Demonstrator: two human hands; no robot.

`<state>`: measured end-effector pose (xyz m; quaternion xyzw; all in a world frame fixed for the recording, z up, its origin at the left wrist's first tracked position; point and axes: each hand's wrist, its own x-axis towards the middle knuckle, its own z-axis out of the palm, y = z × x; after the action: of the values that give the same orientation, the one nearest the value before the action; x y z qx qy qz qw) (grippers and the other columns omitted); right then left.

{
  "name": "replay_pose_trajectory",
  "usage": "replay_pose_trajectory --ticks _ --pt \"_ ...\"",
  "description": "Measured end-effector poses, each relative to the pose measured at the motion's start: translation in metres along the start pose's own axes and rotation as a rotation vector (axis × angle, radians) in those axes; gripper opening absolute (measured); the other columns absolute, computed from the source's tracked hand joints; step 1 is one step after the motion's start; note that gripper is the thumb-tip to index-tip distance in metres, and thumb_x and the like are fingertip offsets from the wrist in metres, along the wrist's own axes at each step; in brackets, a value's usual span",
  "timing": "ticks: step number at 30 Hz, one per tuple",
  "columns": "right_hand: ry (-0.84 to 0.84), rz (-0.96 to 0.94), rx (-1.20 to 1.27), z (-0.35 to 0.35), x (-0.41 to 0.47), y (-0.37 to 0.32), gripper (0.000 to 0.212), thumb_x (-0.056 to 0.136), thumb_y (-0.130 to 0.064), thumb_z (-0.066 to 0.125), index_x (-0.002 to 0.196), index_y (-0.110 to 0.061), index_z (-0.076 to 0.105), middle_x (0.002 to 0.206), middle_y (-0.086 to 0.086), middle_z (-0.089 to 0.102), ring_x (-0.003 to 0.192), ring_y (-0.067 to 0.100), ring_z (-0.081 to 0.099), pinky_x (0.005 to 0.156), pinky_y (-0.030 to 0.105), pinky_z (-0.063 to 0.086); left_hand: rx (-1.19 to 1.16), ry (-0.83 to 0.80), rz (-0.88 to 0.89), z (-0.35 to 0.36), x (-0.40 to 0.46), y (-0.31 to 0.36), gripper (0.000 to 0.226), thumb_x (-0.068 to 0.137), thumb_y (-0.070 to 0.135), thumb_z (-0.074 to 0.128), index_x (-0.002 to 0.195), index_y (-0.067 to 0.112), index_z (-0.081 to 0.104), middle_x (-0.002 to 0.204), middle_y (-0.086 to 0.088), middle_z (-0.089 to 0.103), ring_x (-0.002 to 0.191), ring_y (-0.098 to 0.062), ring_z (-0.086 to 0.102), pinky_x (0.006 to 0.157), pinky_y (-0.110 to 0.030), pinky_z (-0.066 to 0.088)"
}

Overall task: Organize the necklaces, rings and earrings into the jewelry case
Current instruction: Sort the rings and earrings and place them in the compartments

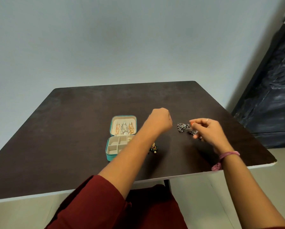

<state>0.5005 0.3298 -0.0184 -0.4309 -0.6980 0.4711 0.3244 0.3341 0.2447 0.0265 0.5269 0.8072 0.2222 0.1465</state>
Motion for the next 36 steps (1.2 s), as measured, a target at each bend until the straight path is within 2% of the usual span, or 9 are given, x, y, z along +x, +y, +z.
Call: replay_pose_trajectory --ticks 5,8,12,15,20,25,28,31,36 --pt "0.181 -0.092 0.001 -0.031 0.016 0.029 0.016 0.089 -0.006 0.058 0.101 -0.009 0.070 0.080 0.006 0.068 0.053 -0.004 0.057 0.054 0.010 0.045 -0.226 -0.043 0.016 0.046 -0.010 0.017 0.020 0.085 0.005 0.050 0.090 0.021 0.061 0.106 -0.004 0.064 0.090 -0.019 0.058 0.082 -0.026 0.047" --pt "0.245 -0.093 0.002 -0.042 0.021 0.050 0.018 0.090 -0.008 0.059 0.104 -0.010 0.070 0.084 0.006 0.069 0.068 -0.005 0.061 0.067 0.011 0.048 -0.355 -0.032 -0.007 0.073 -0.011 0.016 0.024 0.084 0.003 0.048 0.101 0.016 0.059 0.111 -0.008 0.060 0.086 -0.016 0.054 0.080 -0.023 0.045" --pt "0.218 -0.065 0.026 -0.051 0.020 0.068 0.013 0.091 -0.012 0.061 0.099 -0.018 0.069 0.096 0.010 0.070 0.075 0.006 0.060 0.068 0.011 0.049 -0.474 0.054 0.012 0.097 -0.019 0.013 0.028 0.087 0.006 0.051 0.114 0.013 0.057 0.109 -0.002 0.054 0.078 -0.008 0.051 0.079 -0.018 0.040" --pt "0.116 -0.108 -0.123 -0.053 0.018 0.071 0.009 0.088 -0.020 0.066 0.094 -0.022 0.072 0.094 0.004 0.070 0.078 0.013 0.059 0.068 0.012 0.046 -0.505 0.136 0.019 0.109 -0.025 0.010 0.026 0.089 0.011 0.051 0.114 0.016 0.057 0.108 0.003 0.053 0.070 0.000 0.053 0.078 -0.018 0.042" --pt "0.031 -0.211 -0.270 -0.050 0.014 0.069 0.013 0.086 -0.019 0.068 0.098 -0.023 0.072 0.094 -0.002 0.064 0.076 0.010 0.057 0.065 0.012 0.042 -0.437 0.175 0.083 0.118 -0.029 0.011 0.025 0.090 0.016 0.051 0.114 0.021 0.055 0.112 0.008 0.051 0.083 -0.003 0.058 0.082 -0.027 0.047" --pt "0.045 -0.249 -0.357 -0.048 0.017 0.070 0.012 0.088 -0.017 0.066 0.097 -0.022 0.073 0.097 -0.003 0.065 0.084 0.013 0.060 0.069 0.017 0.043 -0.240 0.133 0.244 0.121 -0.027 0.014 0.026 0.092 0.020 0.051 0.118 0.021 0.054 0.119 0.005 0.050 0.104 -0.015 0.053 0.083 -0.034 0.046" --pt "0.063 -0.239 -0.393 -0.048 0.019 0.071 0.012 0.090 -0.016 0.063 0.097 -0.019 0.071 0.098 -0.002 0.064 0.085 0.010 0.057 0.070 0.010 0.038 -0.088 0.127 0.329 0.123 -0.025 0.018 0.028 0.093 0.023 0.050 0.121 0.020 0.055 0.126 0.005 0.050 0.107 -0.019 0.047 0.082 -0.036 0.045" --pt "0.081 -0.228 -0.408 -0.047 0.019 0.071 0.011 0.091 -0.016 0.061 0.097 -0.020 0.070 0.098 -0.003 0.061 0.084 0.006 0.056 0.073 0.015 0.037 0.009 0.156 0.403 0.130 -0.022 0.022 0.033 0.094 0.028 0.049 0.125 0.021 0.057 0.137 0.005 0.048 0.111 -0.022 0.047 0.082 -0.039 0.049" --pt "0.109 -0.228 -0.416 -0.048 0.020 0.072 0.012 0.087 -0.017 0.066 0.098 -0.020 0.070 0.094 -0.004 0.062 0.074 0.003 0.055 0.066 0.007 0.037 0.103 0.175 0.406 0.139 -0.014 0.031 0.042 0.095 0.037 0.046 0.135 0.024 0.051 0.146 0.002 0.042 0.113 -0.026 0.045 0.082 -0.040 0.048"
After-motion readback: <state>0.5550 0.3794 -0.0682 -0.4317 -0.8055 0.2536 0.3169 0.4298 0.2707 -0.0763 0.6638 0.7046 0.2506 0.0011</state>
